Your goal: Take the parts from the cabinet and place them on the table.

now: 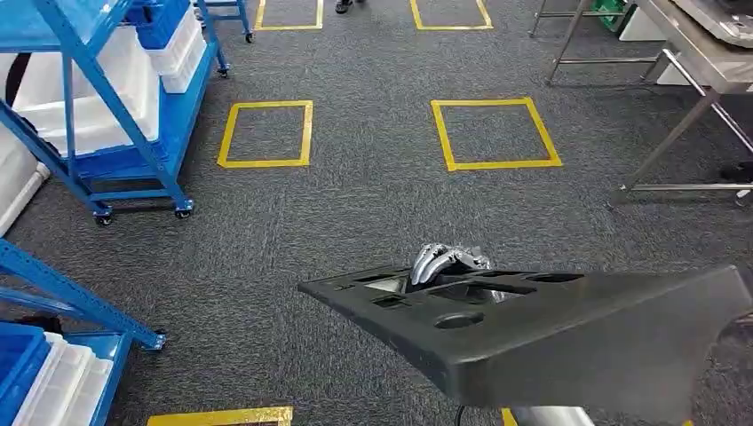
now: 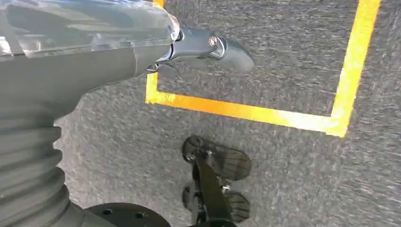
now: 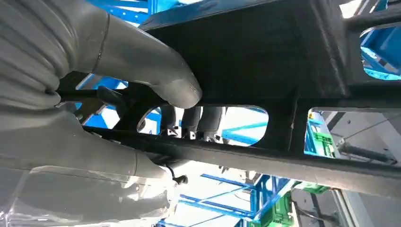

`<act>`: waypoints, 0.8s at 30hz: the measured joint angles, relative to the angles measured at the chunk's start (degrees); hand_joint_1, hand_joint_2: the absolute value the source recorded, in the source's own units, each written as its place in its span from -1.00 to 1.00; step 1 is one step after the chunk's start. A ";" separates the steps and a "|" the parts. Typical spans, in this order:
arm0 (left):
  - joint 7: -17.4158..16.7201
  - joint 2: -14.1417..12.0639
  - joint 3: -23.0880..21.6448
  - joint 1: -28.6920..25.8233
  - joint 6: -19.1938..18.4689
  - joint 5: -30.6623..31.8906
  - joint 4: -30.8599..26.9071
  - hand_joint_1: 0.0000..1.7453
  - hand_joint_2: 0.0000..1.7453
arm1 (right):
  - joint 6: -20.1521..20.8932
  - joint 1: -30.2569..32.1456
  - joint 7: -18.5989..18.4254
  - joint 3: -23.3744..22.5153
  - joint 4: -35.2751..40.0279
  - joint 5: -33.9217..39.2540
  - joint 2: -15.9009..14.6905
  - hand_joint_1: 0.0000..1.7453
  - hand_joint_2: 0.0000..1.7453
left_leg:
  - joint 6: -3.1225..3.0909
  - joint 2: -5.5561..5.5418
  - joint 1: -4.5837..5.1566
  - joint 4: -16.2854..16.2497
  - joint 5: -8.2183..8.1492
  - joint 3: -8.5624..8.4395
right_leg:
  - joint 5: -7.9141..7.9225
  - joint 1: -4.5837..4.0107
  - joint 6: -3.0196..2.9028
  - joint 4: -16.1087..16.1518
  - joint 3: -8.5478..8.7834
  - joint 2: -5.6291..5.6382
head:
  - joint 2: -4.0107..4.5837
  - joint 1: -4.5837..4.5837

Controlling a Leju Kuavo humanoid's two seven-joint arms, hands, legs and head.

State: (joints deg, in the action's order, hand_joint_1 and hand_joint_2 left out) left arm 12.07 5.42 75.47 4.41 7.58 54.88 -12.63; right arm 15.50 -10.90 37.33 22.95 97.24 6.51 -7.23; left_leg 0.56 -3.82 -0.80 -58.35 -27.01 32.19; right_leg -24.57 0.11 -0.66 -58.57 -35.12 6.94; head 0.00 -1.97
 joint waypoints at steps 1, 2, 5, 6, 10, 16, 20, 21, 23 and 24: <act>0.06 0.00 0.00 0.04 0.00 -0.02 0.02 -1.00 1.00 | 0.02 0.11 0.02 -0.09 -0.02 0.11 -0.06 1.00 1.00 | -0.32 0.56 0.22 -0.06 0.05 -0.23 | 0.16 0.20 0.44 0.19 -0.06 0.57 | 0.00 0.00; 0.15 0.00 0.00 0.16 0.00 -0.02 0.00 -1.00 1.00 | 0.07 0.15 0.02 -0.13 -0.02 0.15 -0.18 1.00 1.00 | -0.64 1.03 0.23 0.09 0.23 -0.29 | 0.34 0.24 0.85 0.40 -0.11 1.15 | 0.00 0.00; 0.31 0.04 0.00 0.28 0.00 -0.04 0.02 -1.00 1.00 | 0.06 -0.18 0.04 -0.50 0.13 0.42 -0.42 1.00 1.00 | -1.79 3.22 -0.08 1.25 0.93 -0.68 | -3.00 -0.09 1.44 -4.46 -2.39 -4.34 | 0.00 0.00; 0.33 0.02 0.00 0.13 0.00 -0.04 0.00 -1.00 1.00 | 0.04 -0.24 0.04 -0.50 0.11 0.52 -0.42 1.00 1.00 | -1.89 3.90 0.11 1.25 0.86 -0.65 | -5.18 0.08 1.68 -8.80 -4.53 -5.57 | 0.00 0.02; 0.35 -0.02 0.00 0.02 -0.07 -0.02 0.00 -1.00 1.00 | 0.02 0.59 0.02 -0.52 0.13 0.72 -0.48 1.00 1.00 | -1.87 6.77 0.37 1.22 0.59 -0.64 | -5.85 0.70 2.24 -14.83 -7.54 -6.79 | 0.00 0.02; 0.46 0.00 0.00 0.24 -0.17 -0.02 0.00 -1.00 1.00 | -0.02 1.05 0.02 -0.70 1.20 0.72 -0.61 1.00 1.00 | -0.31 9.80 0.66 1.26 -0.20 -1.60 | -0.69 -0.45 0.70 0.66 0.75 -10.13 | 0.00 0.02; 0.52 -0.07 -0.02 0.51 -0.17 -0.02 0.00 -1.00 1.00 | -0.02 1.25 0.02 -1.05 1.84 0.74 -0.72 1.00 1.00 | 0.68 6.27 0.20 -2.64 -3.42 -1.03 | -0.05 0.22 -0.79 1.97 1.61 -7.72 | 0.00 0.00; 0.50 -0.04 -0.02 0.46 -0.20 0.00 0.02 -1.00 1.00 | -0.02 1.26 0.02 -1.05 1.86 0.76 -0.63 1.00 1.00 | 0.79 4.98 0.19 -7.19 -5.80 0.93 | -0.07 0.24 -0.91 1.96 1.61 -7.08 | 0.00 0.00; 0.50 -0.04 -0.02 0.18 -0.17 -0.02 0.02 -1.00 1.00 | -0.02 1.53 0.00 -1.03 1.84 0.74 -0.66 1.00 1.00 | 1.00 4.27 0.17 -16.73 -9.77 5.66 | -0.10 0.09 -0.99 1.92 1.59 -5.62 | 0.00 0.00; 0.48 -0.04 -0.02 0.03 -0.17 -0.02 0.02 -1.00 1.00 | -0.02 1.68 0.00 -1.03 1.84 0.74 -0.66 1.00 1.00 | 0.97 4.26 0.17 -18.87 -9.94 6.98 | -0.10 0.07 -1.00 1.86 1.60 -4.87 | 0.00 0.00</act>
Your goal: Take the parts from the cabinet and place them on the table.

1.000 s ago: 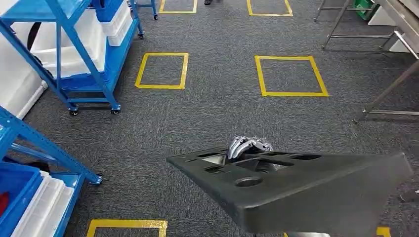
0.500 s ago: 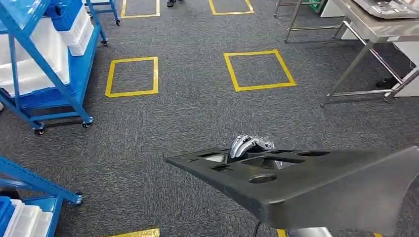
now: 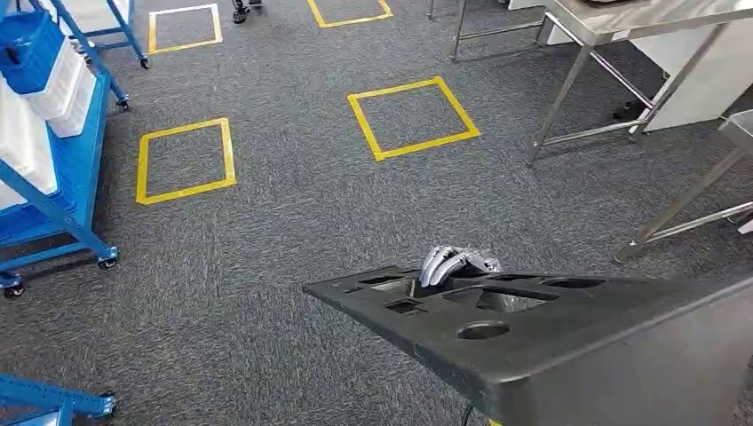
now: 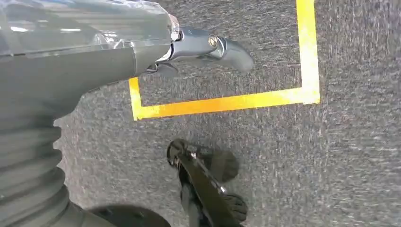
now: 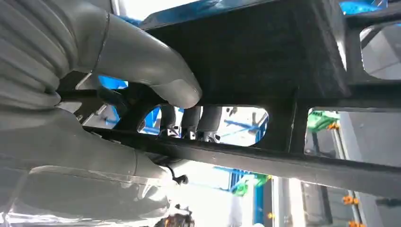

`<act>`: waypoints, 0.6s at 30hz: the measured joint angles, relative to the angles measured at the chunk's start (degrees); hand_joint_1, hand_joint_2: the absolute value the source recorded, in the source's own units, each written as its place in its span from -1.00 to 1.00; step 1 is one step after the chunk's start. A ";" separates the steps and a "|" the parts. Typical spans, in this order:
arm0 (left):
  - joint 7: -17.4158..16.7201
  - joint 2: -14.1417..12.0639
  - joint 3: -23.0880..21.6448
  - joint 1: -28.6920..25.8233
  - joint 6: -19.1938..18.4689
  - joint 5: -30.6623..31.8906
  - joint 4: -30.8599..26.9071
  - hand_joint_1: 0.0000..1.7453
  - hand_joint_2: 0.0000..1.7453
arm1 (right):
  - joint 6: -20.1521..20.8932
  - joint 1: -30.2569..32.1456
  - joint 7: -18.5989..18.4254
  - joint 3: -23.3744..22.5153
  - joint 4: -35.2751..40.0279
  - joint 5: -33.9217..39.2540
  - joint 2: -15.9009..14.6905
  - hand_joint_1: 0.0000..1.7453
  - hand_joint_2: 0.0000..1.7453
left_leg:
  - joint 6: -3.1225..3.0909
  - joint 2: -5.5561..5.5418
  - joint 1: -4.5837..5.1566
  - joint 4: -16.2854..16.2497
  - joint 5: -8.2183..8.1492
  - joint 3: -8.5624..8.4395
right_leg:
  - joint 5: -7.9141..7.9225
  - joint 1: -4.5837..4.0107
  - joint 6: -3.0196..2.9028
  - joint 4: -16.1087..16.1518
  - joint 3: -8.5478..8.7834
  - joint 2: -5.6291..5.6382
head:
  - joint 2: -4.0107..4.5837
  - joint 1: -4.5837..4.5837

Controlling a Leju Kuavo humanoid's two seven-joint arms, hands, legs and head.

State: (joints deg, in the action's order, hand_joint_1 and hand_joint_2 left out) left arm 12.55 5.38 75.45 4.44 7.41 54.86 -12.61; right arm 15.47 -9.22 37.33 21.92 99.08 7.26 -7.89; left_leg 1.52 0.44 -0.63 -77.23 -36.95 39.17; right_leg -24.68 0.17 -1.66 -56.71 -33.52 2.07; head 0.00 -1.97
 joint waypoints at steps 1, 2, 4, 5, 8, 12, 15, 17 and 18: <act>0.00 0.00 0.02 -0.05 0.00 -0.02 0.00 -1.00 1.00 | 0.00 0.09 0.00 0.00 0.00 0.00 0.00 1.00 1.00 | -0.06 -0.01 0.00 0.90 1.39 -0.03 | -0.01 0.01 0.02 -0.10 0.07 0.86 | 0.00 0.00; 0.02 0.00 0.02 -0.02 0.00 -0.07 0.00 -1.00 1.00 | 0.00 0.15 0.00 0.00 0.00 0.00 0.00 1.00 1.00 | -0.15 -0.07 -0.02 4.45 4.01 -1.36 | -0.09 0.04 0.12 -0.26 0.15 1.66 | 0.00 0.00; 0.04 -0.04 0.02 0.02 0.00 -0.13 -0.02 -1.00 1.00 | 0.00 0.13 0.00 0.00 0.02 0.00 0.00 1.00 1.00 | -0.30 -1.78 -0.27 15.32 9.97 -5.99 | -0.36 0.17 0.51 -0.65 0.36 3.09 | 0.00 0.00; 0.09 -0.04 0.04 -0.06 0.00 -0.20 0.00 -1.00 1.00 | 0.02 0.13 -0.02 0.00 0.02 0.00 0.00 1.00 1.00 | -0.45 -4.15 -0.48 18.63 10.67 -7.20 | -0.53 0.25 0.78 -0.86 0.23 3.59 | 0.00 0.00; 0.28 -0.02 0.07 -0.02 -0.06 -0.35 -0.02 -1.00 1.00 | 0.11 -0.06 -0.02 -0.06 0.02 0.32 0.00 1.00 1.00 | -1.15 -4.32 -0.26 19.35 10.09 -7.45 | -0.24 0.23 2.00 -1.12 -0.72 5.44 | 0.00 0.00; 0.44 0.00 0.07 0.19 -0.31 -0.04 -0.02 -1.00 1.00 | 0.09 -0.64 -0.22 -0.50 0.35 1.16 -0.04 1.00 1.00 | -2.82 -1.60 -0.32 20.27 10.78 -7.75 | -3.38 0.04 2.95 -6.20 -3.21 0.48 | 0.00 0.00; 0.33 -0.09 0.07 -0.21 -0.35 0.02 -0.02 -1.00 1.00 | 0.11 -0.59 -0.24 -0.50 0.33 1.18 -0.04 1.00 1.00 | -3.00 0.64 0.13 20.24 10.60 -7.67 | -8.72 0.29 3.23 -18.86 -9.52 -1.70 | 0.00 0.00; 0.31 -0.09 0.07 -0.12 -0.37 0.11 -0.02 -1.00 1.00 | 0.11 -0.83 -0.42 -0.46 0.33 1.16 0.02 1.00 1.00 | -2.89 1.94 0.23 20.23 10.42 -7.77 | -6.49 0.32 3.11 -17.22 -8.81 -1.89 | 0.00 0.02; 0.24 -0.09 0.07 -0.07 -0.46 0.13 -0.02 -1.00 1.00 | 0.13 -1.22 -0.65 -0.46 0.33 1.18 0.02 1.00 1.00 | -2.86 2.55 0.30 20.23 10.31 -7.94 | -4.13 0.24 2.88 -12.98 -6.58 -2.20 | 0.00 0.00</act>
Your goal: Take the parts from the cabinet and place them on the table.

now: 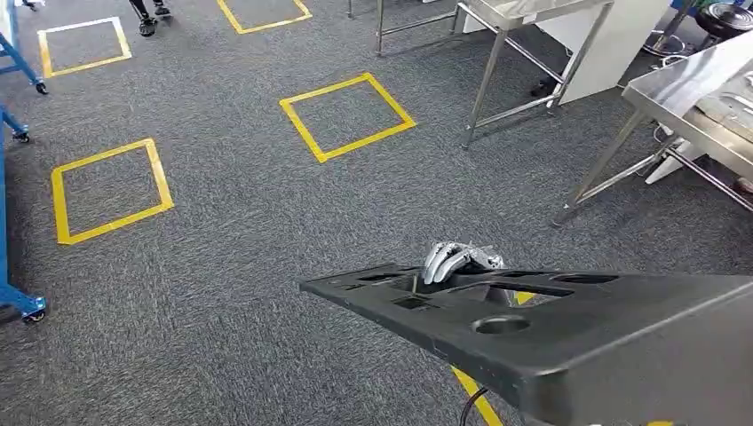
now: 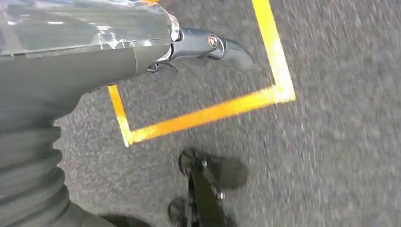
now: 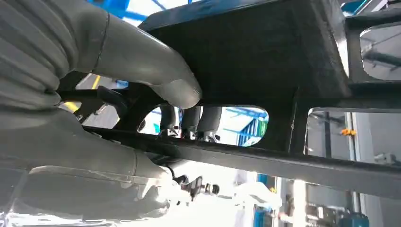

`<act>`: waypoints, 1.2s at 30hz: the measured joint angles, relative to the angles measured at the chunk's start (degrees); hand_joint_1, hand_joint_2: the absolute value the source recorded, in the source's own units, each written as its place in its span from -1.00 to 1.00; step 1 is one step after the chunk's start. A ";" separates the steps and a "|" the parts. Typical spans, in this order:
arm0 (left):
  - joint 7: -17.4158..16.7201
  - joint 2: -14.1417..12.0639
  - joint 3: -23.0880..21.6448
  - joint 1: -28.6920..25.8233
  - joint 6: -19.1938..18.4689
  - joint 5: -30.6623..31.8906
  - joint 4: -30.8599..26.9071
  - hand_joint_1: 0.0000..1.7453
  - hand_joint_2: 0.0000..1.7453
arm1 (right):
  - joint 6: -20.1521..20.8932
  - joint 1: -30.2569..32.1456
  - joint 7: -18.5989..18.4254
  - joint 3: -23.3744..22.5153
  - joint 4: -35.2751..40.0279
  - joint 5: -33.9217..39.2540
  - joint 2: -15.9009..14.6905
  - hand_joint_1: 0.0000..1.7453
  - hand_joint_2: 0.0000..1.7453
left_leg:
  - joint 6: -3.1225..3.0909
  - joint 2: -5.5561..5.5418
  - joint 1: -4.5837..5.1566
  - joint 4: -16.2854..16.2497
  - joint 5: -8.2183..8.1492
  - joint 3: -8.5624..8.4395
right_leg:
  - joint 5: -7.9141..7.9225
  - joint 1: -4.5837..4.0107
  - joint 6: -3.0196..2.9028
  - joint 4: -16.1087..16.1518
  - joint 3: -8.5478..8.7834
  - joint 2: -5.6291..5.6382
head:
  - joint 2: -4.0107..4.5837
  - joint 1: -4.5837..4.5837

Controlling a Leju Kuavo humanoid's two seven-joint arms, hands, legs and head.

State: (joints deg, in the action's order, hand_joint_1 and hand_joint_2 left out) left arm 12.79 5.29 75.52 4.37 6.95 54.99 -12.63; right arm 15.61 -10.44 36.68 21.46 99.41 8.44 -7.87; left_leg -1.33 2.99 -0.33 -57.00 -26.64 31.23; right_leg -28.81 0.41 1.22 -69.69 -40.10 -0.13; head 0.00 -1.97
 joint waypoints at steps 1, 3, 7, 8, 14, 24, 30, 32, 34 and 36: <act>-0.09 0.00 0.00 0.04 0.00 0.00 0.00 -1.00 1.00 | 0.04 -0.64 -0.35 0.00 0.00 0.11 0.11 1.00 1.00 | 0.12 0.65 0.06 0.00 -0.16 -0.25 | 2.61 -0.20 -0.43 5.82 3.12 -0.95 | 0.00 0.02; -0.31 0.09 0.00 0.09 0.15 -0.13 0.00 -1.00 1.00 | 0.37 -2.09 -0.79 0.07 -0.04 0.24 0.53 1.00 1.00 | 0.68 1.72 0.58 -0.11 -0.58 -0.50 | 3.30 -1.32 -1.51 11.90 6.24 -4.54 | 0.00 0.02; -0.46 0.09 0.07 0.37 0.70 -0.74 0.00 -1.00 1.00 | 0.94 -3.69 0.37 0.26 -1.44 2.66 0.00 1.00 1.00 | 1.86 3.93 0.66 0.14 -1.02 -1.17 | 3.80 -1.06 -2.44 12.63 6.20 -1.61 | 0.00 0.00; -0.26 0.04 0.13 0.36 0.74 -0.92 0.00 -1.00 1.00 | 0.94 -4.45 0.61 0.35 -2.12 4.03 -0.42 1.00 1.00 | 2.06 1.96 0.22 -0.89 -1.74 -0.97 | 4.07 -0.78 -2.62 13.09 6.70 -1.12 | 0.00 0.02; 1.18 -0.02 1.18 -0.76 0.81 -1.55 0.00 -1.00 1.00 | 0.46 -5.38 0.83 0.76 -5.11 8.57 -5.46 1.00 1.00 | 2.75 -2.48 -0.28 -17.12 -6.98 7.80 | 3.97 -0.54 -3.05 12.80 6.72 2.94 | 0.00 0.00; 1.29 0.02 1.95 -0.52 0.77 -2.08 0.00 -1.00 1.00 | -1.86 1.46 0.72 2.49 -1.24 3.85 -5.86 1.00 1.00 | 0.40 -4.81 -0.90 0.35 0.47 0.27 | 1.77 -0.25 -0.38 9.21 4.56 3.78 | 0.00 0.02; 1.12 0.11 2.43 -0.64 0.77 -2.10 0.00 -1.00 1.00 | -2.10 2.73 0.68 3.15 -0.96 3.46 -5.57 1.00 1.00 | 0.33 -0.29 -0.63 0.32 -0.10 0.01 | -0.52 0.83 0.77 -0.90 -1.05 0.19 | 0.00 0.02; 1.09 0.26 2.43 -0.52 0.77 -2.03 0.00 -1.00 1.00 | -2.05 2.65 0.61 3.21 -0.83 2.95 -5.31 1.00 1.00 | 0.73 0.85 -0.63 0.32 -0.46 -0.49 | 3.82 0.85 0.59 8.46 4.06 -1.70 | 0.00 0.00; 1.07 0.28 2.43 -0.39 0.77 -1.92 0.00 -1.00 1.00 | -1.70 2.29 0.31 3.23 -0.61 2.30 -4.40 1.00 1.00 | 1.60 1.73 -0.10 0.18 -1.03 -0.78 | 3.68 0.04 -0.35 11.88 5.76 -4.02 | 0.00 0.00; 1.12 0.28 2.43 -0.07 0.59 -1.53 0.00 -1.00 1.00 | -1.33 1.34 -0.60 3.23 -0.57 1.70 -3.52 1.00 1.00 | 2.31 2.93 -0.13 0.39 -1.19 -1.27 | 3.46 -0.28 -0.89 11.63 5.47 -2.67 | 0.00 0.00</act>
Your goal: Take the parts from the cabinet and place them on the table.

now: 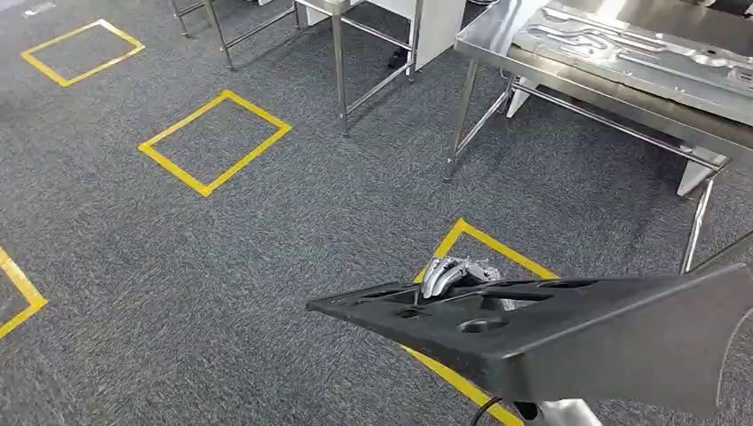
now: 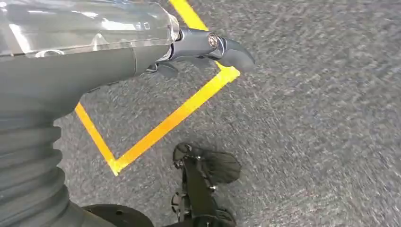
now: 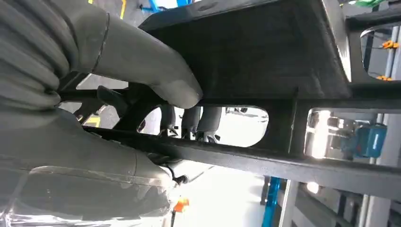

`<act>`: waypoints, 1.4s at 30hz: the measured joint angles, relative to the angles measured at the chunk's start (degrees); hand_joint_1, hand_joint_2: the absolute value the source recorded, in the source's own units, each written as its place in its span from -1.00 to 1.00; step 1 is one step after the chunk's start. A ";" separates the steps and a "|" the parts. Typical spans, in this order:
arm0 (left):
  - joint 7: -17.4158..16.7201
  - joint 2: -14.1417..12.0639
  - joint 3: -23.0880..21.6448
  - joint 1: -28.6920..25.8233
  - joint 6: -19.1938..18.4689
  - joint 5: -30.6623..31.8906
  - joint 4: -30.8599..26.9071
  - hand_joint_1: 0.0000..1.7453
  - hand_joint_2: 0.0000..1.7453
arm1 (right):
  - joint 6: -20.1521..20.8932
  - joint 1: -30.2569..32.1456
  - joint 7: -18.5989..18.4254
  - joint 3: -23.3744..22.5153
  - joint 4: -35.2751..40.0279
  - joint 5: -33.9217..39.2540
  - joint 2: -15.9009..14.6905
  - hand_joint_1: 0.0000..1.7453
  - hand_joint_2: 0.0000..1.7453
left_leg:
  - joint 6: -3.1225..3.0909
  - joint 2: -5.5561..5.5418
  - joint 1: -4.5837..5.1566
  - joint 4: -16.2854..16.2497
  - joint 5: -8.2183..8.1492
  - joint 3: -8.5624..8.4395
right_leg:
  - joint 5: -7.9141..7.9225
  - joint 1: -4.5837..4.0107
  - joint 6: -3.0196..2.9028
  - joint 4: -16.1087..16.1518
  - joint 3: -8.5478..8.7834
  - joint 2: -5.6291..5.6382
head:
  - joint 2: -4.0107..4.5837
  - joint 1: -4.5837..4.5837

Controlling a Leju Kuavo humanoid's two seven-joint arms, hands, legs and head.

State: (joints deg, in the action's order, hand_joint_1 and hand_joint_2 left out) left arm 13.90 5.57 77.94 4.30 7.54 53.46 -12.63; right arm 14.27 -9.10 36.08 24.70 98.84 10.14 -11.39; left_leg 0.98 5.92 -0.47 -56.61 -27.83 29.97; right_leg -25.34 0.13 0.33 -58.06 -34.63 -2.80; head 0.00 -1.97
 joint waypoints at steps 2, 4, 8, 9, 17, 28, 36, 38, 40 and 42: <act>0.07 -0.02 -0.09 0.38 -0.37 0.35 0.00 -1.00 1.00 | 0.02 -0.80 -0.83 -0.02 0.13 -0.22 0.89 1.00 1.00 | 0.77 -0.03 -0.40 -0.23 -0.58 -0.26 | 0.39 0.66 -0.92 0.62 0.41 1.40 | 0.00 0.00; 0.11 -0.09 -0.11 0.52 -0.48 0.50 0.00 -1.00 1.00 | 0.00 -1.68 -1.11 -0.02 0.26 -0.22 1.68 1.00 1.00 | 0.99 -4.27 -0.59 -5.52 -3.74 1.84 | 0.38 0.59 -1.66 0.71 0.54 2.23 | 0.00 0.00; 0.07 -0.17 -0.13 0.06 -0.85 0.76 0.00 -1.00 1.00 | 0.13 -1.86 -1.22 -0.02 0.26 -0.30 2.60 1.00 1.00 | 1.12 -5.41 -0.59 -18.64 -7.42 9.22 | 0.29 0.17 -1.89 0.64 0.66 5.24 | 0.00 0.00; 0.07 -0.22 -0.13 0.10 -0.98 0.76 0.00 -1.00 1.00 | 0.20 -1.90 -1.24 -0.02 0.31 -0.33 2.71 1.00 1.00 | 0.93 -5.45 -0.58 -16.05 -5.10 8.49 | 0.27 0.13 -1.87 0.58 0.76 6.12 | 0.00 0.00; 0.13 -0.33 -0.11 0.43 -1.11 0.11 0.00 -1.00 1.00 | 1.77 -3.92 -1.66 -0.06 0.48 0.20 3.15 1.00 1.00 | -1.16 -8.66 -0.96 -0.18 1.90 2.14 | 0.50 0.26 0.57 0.39 0.02 11.24 | 0.00 0.00; 0.13 -0.31 0.02 0.27 -0.96 -0.72 -0.02 -1.00 1.00 | 2.54 -6.95 -1.61 -0.09 -1.49 1.64 3.54 1.00 1.00 | -0.81 -1.46 0.00 -0.15 0.70 0.94 | -0.01 0.11 0.68 0.15 0.54 -2.67 | 0.00 0.02; -0.24 -0.37 0.07 0.44 -0.92 -0.98 0.00 -1.00 1.00 | 3.04 -7.55 -1.64 -0.09 -1.55 2.08 4.02 1.00 1.00 | 1.10 -5.28 -0.63 -12.93 -6.75 6.11 | 0.47 0.44 -1.72 0.87 0.54 3.00 | 0.00 0.00; -0.37 -0.39 0.17 0.21 -0.92 -1.05 0.00 -1.00 1.00 | 3.17 -7.42 -1.64 -0.09 -1.84 2.08 4.00 1.00 1.00 | 1.18 -5.43 -0.64 -19.20 -8.01 9.69 | 0.46 0.20 -1.74 0.82 0.60 4.68 | 0.00 0.00; -0.50 -0.41 0.24 0.18 -0.87 -1.09 0.00 -1.00 1.00 | 3.19 -7.38 -1.70 -0.09 -1.97 2.08 4.02 1.00 1.00 | 0.82 -5.57 -0.62 -14.51 -3.78 8.29 | 0.44 0.13 -1.72 0.70 0.74 6.37 | 0.00 0.00; -0.52 -0.42 0.26 0.23 -0.90 -1.09 0.00 -1.00 1.00 | 3.19 -7.40 -1.68 -0.09 -1.97 2.08 4.06 1.00 1.00 | 0.13 -7.84 -0.63 -3.99 1.77 3.81 | 0.32 0.12 -1.54 0.61 0.93 7.83 | 0.00 0.00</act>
State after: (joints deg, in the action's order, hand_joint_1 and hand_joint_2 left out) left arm 13.38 5.16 78.20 4.53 6.64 52.37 -12.63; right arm 17.46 -16.50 34.40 24.61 96.87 12.22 -7.32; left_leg 1.11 -1.92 -1.09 -60.60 -26.05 33.77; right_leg -25.02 0.25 -1.20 -57.46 -33.69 5.03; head 0.00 -1.97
